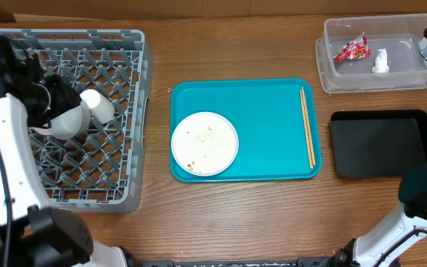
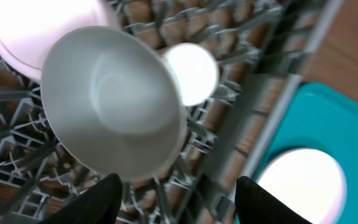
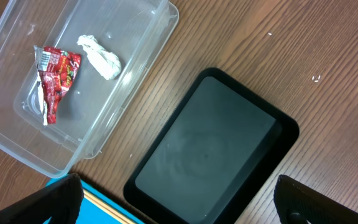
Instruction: Sort waste into correct bins and load items into the dishwasher
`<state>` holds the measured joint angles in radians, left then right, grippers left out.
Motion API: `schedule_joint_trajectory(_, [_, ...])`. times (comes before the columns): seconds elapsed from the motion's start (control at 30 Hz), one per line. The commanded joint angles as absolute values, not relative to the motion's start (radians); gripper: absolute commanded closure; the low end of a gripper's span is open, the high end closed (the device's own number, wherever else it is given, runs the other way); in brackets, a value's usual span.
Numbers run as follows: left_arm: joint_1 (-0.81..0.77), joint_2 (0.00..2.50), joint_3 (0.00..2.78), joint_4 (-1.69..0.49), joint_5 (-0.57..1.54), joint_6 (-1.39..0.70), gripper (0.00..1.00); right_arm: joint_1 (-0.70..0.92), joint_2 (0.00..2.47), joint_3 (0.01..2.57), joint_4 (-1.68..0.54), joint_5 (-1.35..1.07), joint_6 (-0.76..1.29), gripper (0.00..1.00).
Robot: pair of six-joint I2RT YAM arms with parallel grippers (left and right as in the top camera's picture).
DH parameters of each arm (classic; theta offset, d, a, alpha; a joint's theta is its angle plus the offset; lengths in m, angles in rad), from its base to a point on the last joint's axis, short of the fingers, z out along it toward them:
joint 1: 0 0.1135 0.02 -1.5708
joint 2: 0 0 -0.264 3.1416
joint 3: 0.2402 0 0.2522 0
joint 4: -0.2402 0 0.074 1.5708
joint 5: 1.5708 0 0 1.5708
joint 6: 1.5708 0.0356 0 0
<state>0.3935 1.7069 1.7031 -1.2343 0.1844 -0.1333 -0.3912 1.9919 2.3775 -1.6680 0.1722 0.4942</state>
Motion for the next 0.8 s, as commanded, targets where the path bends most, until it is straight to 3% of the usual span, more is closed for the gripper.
schedule_joint_trajectory(0.0, [0.373, 1.745, 1.665, -1.213, 0.089, -0.184, 0.39, -0.390, 1.967, 2.402, -1.663, 0.179, 0.498, 0.00])
schedule_joint_trajectory(0.2, [0.333, 1.815, 1.657, -1.196, 0.087, -0.184, 0.40, -0.390, 1.967, 2.402, -1.663, 0.179, 0.498, 0.00])
schedule_joint_trajectory(0.33, [0.309, 1.839, 1.657, -1.192, 0.079, -0.184, 0.47, -0.390, 1.967, 2.402, -1.663, 0.179, 0.498, 0.00])
schedule_joint_trajectory(0.77, [0.307, 1.840, 1.658, -1.193, 0.066, -0.184, 0.85, -0.390, 1.967, 2.402, -1.663, 0.179, 0.498, 0.00])
